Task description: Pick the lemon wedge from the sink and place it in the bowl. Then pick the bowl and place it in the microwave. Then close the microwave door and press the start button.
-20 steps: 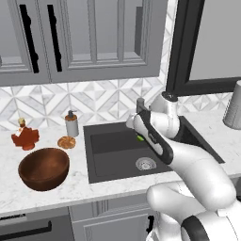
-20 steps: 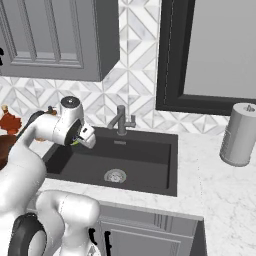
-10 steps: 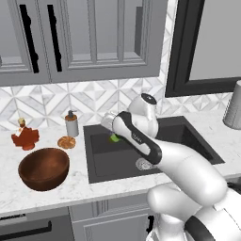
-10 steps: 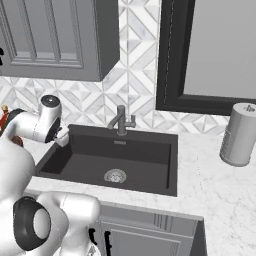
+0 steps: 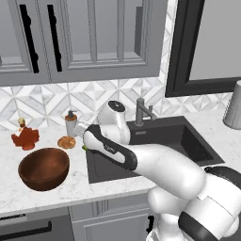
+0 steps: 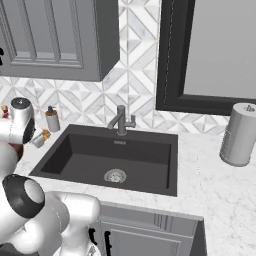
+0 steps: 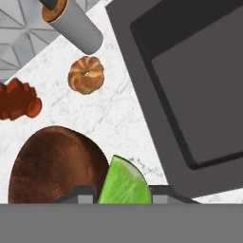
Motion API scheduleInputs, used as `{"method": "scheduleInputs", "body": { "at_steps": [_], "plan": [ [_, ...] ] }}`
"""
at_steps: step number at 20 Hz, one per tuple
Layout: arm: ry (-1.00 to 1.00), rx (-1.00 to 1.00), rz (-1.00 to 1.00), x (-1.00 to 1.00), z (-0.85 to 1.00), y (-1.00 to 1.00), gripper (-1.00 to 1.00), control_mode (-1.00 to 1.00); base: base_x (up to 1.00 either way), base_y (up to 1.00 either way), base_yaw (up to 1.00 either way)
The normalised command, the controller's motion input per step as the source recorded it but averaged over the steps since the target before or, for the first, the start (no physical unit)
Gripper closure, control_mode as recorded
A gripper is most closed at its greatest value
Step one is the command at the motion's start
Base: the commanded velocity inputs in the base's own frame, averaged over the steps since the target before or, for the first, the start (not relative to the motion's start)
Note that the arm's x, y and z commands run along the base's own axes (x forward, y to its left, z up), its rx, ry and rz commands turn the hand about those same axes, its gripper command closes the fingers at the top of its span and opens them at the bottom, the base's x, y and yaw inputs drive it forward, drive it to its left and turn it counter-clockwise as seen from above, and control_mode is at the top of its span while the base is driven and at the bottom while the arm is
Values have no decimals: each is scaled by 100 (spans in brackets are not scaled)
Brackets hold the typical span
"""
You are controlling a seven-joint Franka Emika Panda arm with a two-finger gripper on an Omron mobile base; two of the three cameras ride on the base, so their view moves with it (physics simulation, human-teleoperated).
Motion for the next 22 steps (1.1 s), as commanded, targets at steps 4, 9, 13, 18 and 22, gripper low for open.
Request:
{"method": "scheduleInputs", "body": {
  "at_steps": [4, 9, 13, 18, 22],
  "plan": [
    [11, -7, 2, 0, 0, 73, 100, -100, 0, 0, 0],
    [7, 2, 9, 0, 0, 26, 100, -100, 0, 0, 0],
    [6, 2, 11, 0, -12, 49, 100, -100, 0, 0, 0],
    [14, -7, 1, 0, -27, 83, 100, -100, 0, 0, 0],
    [14, -6, 1, 1, -23, 68, 100, -100, 0, 0, 0]
  ]
}}
